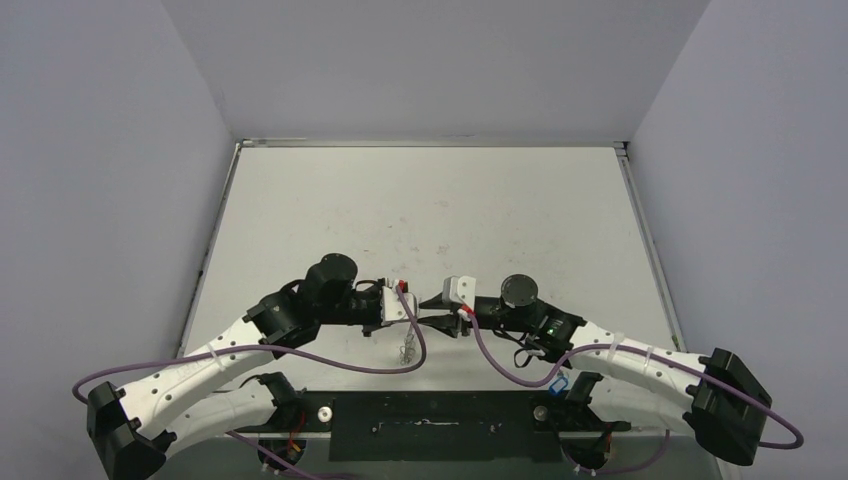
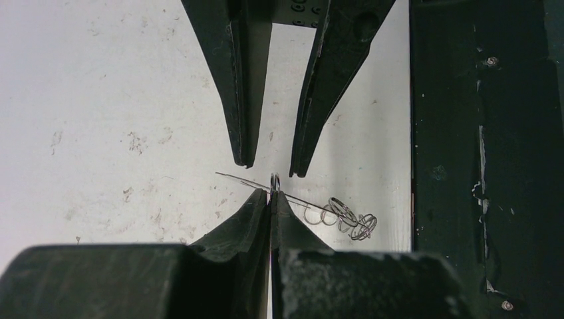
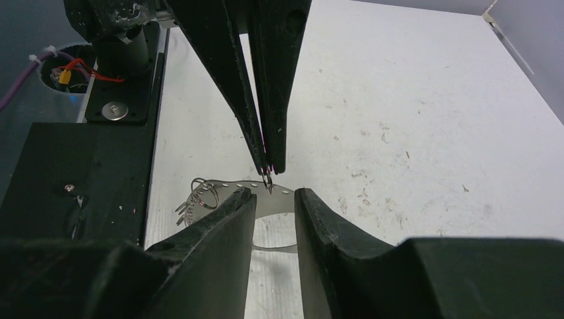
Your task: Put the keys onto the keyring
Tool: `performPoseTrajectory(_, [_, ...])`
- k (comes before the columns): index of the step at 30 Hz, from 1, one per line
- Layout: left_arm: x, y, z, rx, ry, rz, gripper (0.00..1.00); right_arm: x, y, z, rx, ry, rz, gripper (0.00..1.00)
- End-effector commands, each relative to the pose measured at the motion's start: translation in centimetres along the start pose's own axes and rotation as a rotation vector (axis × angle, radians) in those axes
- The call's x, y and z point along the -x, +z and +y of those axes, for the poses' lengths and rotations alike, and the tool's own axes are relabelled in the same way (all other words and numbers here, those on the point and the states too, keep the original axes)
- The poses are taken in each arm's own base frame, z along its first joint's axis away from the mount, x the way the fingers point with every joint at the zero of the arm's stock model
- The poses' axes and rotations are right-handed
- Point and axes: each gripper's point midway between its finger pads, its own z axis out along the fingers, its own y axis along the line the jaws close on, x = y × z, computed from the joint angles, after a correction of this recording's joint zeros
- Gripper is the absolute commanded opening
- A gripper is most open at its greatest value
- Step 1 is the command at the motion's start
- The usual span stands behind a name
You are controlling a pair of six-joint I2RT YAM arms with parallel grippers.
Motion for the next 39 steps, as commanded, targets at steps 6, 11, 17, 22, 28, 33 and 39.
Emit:
performPoseTrajectory(6, [2.6,-0.4,0.4,0.002,0.041,-0.083,0.0,3.6,1.4,-0.3,0.033,-0.033,-0.111,0.25])
performPoseTrajectory(11, [2.5,-0.2,0.3,-0.007,0.039,-0.082,0.0,4.0,1.6,-0.4,0.03,-0.032,-0.122,0.08])
performPoseTrajectory(17, [2.3,-0.3,0.3,-0.001,0.039,-0.08,0.0,4.0,1.4,-0.8,-0.005,-0.016,-0.133,0.0])
performPoseTrajectory(22, [1.6,-0.8,0.7,0.064,0.039,-0.089,0.06,4.1,1.3,-0.7,-0.011,0.004,-0.164,0.0])
performPoseTrajectory(28, [0.7,-1.8,1.0,0.19,0.02,-0.187,0.3,4.0,1.1,-0.5,-0.016,0.019,-0.191,0.0])
performPoseTrajectory(33, [0.3,-2.3,0.9,0.265,0.001,-0.305,0.32,4.1,1.0,-0.2,-0.009,0.025,-0.2,0.0])
performPoseTrajectory(39, [1.9,-2.7,1.0,0.303,-0.006,-0.47,0.3,4.1,1.1,0.2,0.013,0.035,-0.206,0.0])
